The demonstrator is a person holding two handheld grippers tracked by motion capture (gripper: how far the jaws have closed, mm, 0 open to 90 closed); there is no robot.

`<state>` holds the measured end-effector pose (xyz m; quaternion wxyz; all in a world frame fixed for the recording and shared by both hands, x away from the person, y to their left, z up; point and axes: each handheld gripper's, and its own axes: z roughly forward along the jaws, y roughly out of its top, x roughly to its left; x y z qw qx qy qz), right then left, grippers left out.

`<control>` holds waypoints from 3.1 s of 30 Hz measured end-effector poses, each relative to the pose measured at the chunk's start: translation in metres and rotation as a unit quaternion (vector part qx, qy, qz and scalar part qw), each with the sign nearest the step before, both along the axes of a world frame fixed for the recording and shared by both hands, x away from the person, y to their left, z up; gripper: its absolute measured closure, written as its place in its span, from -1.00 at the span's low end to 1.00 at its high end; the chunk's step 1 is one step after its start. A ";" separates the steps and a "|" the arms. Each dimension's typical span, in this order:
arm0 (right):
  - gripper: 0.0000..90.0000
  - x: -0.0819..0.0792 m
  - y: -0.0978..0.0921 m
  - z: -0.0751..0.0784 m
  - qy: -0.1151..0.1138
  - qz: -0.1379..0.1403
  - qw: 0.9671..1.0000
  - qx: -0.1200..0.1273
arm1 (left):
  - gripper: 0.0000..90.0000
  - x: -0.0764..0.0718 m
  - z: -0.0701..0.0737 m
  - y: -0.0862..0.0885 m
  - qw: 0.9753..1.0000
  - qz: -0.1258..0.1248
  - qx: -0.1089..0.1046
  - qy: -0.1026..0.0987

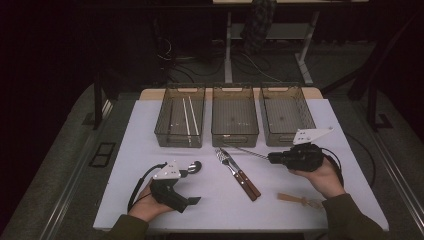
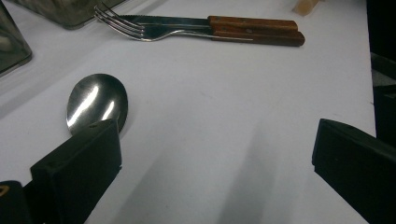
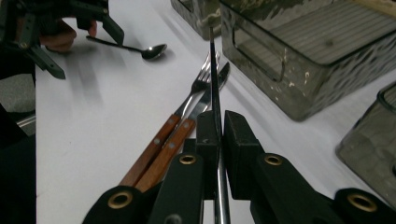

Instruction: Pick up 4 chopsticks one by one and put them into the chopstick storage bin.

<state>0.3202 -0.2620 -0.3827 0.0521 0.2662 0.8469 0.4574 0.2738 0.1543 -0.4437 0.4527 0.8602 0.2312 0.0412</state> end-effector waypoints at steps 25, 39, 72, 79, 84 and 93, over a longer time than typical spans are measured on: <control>0.89 0.040 0.042 0.031 -0.023 -0.042 0.998 0.039 | -1.00 0.000 0.001 0.001 1.000 0.003 -0.011 0.003; 0.88 0.075 0.090 0.043 -0.015 -0.054 0.998 0.022 | -1.00 0.000 0.001 0.001 1.000 0.002 -0.012 0.002; 0.88 0.155 0.219 0.021 0.000 -0.112 0.992 -0.050 | -1.00 -0.002 0.003 0.001 1.000 -0.001 -0.025 0.002; 0.88 0.170 0.243 0.018 -0.002 -0.124 0.990 -0.066 | -1.00 -0.002 0.003 0.003 1.000 -0.001 -0.028 0.001; 0.88 0.178 0.255 0.012 0.007 -0.138 0.988 -0.073 | -1.00 -0.002 0.004 0.003 1.000 -0.002 -0.031 0.000; 0.74 0.184 0.272 0.001 0.033 -0.136 0.988 -0.068 | -1.00 -0.001 0.003 0.003 0.999 -0.004 -0.032 0.002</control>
